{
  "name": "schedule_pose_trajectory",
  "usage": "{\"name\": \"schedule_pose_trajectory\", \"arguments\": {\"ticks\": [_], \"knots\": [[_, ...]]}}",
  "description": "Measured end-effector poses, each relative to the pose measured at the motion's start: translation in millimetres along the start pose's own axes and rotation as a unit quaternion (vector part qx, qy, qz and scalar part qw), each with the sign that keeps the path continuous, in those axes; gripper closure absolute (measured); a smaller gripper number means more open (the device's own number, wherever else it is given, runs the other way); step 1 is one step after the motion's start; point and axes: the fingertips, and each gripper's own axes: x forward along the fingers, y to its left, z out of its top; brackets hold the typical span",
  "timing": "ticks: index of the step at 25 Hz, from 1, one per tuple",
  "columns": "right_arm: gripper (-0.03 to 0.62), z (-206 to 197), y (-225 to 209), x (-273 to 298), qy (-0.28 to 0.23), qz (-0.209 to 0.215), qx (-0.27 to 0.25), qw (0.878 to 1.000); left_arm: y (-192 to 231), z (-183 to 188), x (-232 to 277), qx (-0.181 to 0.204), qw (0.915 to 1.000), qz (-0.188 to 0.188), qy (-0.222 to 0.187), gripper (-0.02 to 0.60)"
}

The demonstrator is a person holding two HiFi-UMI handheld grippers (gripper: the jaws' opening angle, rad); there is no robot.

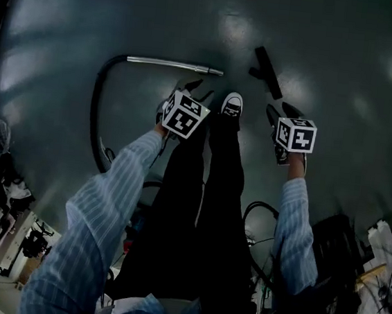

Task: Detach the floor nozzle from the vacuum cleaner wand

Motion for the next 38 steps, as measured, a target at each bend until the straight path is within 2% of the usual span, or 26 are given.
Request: {"name": "schedule_pose_trajectory", "arguments": {"ticks": [3,7,9,14,17,22,25,27,30,35,38], "knots": [[0.368,32.2,33.0,-61.7,-0.058,0.006,0.025,0.998,-8.9,46.8,-64.0,-0.057,0.9949,0.026,-0.079,0.405],[0.368,57.2,73.9,-125.7,-0.117,0.030,0.067,0.990,-27.9,90.6,-133.3,-0.141,0.9782,-0.001,-0.153,0.406],[0.368,67.0,100.9,-159.0,-0.139,0.041,0.081,0.986,-32.2,106.3,-173.0,-0.164,0.9692,-0.002,-0.184,0.407],[0.368,85.7,179.2,-240.7,-0.188,0.081,0.119,0.972,-49.9,123.6,-279.0,-0.154,0.9595,0.006,-0.236,0.407],[0.368,84.0,212.4,-278.7,-0.205,0.094,0.121,0.967,-78.0,114.1,-324.8,-0.158,0.9535,-0.014,-0.257,0.408],[0.368,73.3,254.7,-322.3,-0.232,0.088,0.113,0.962,-110.4,86.6,-378.5,-0.182,0.9407,-0.035,-0.284,0.412],[0.370,54.4,274.7,-334.9,-0.236,0.096,0.124,0.959,-123.9,70.2,-393.6,-0.201,0.9342,-0.041,-0.292,0.481],[0.370,41.2,291.7,-342.2,-0.240,0.113,0.131,0.955,-133.4,64.3,-398.9,-0.197,0.9342,-0.055,-0.293,0.530],[0.379,22.3,313.3,-347.4,-0.237,0.127,0.128,0.955,-142.4,59.7,-405.9,-0.182,0.9358,-0.064,-0.295,0.542],[0.465,3.6,312.3,-351.8,-0.226,0.092,0.108,0.964,-154.4,56.0,-425.4,-0.145,0.9382,-0.053,-0.310,0.555],[0.525,-6.6,294.1,-373.4,-0.232,0.075,0.104,0.964,-182.4,52.9,-438.2,-0.132,0.9384,-0.042,-0.317,0.558]]}}
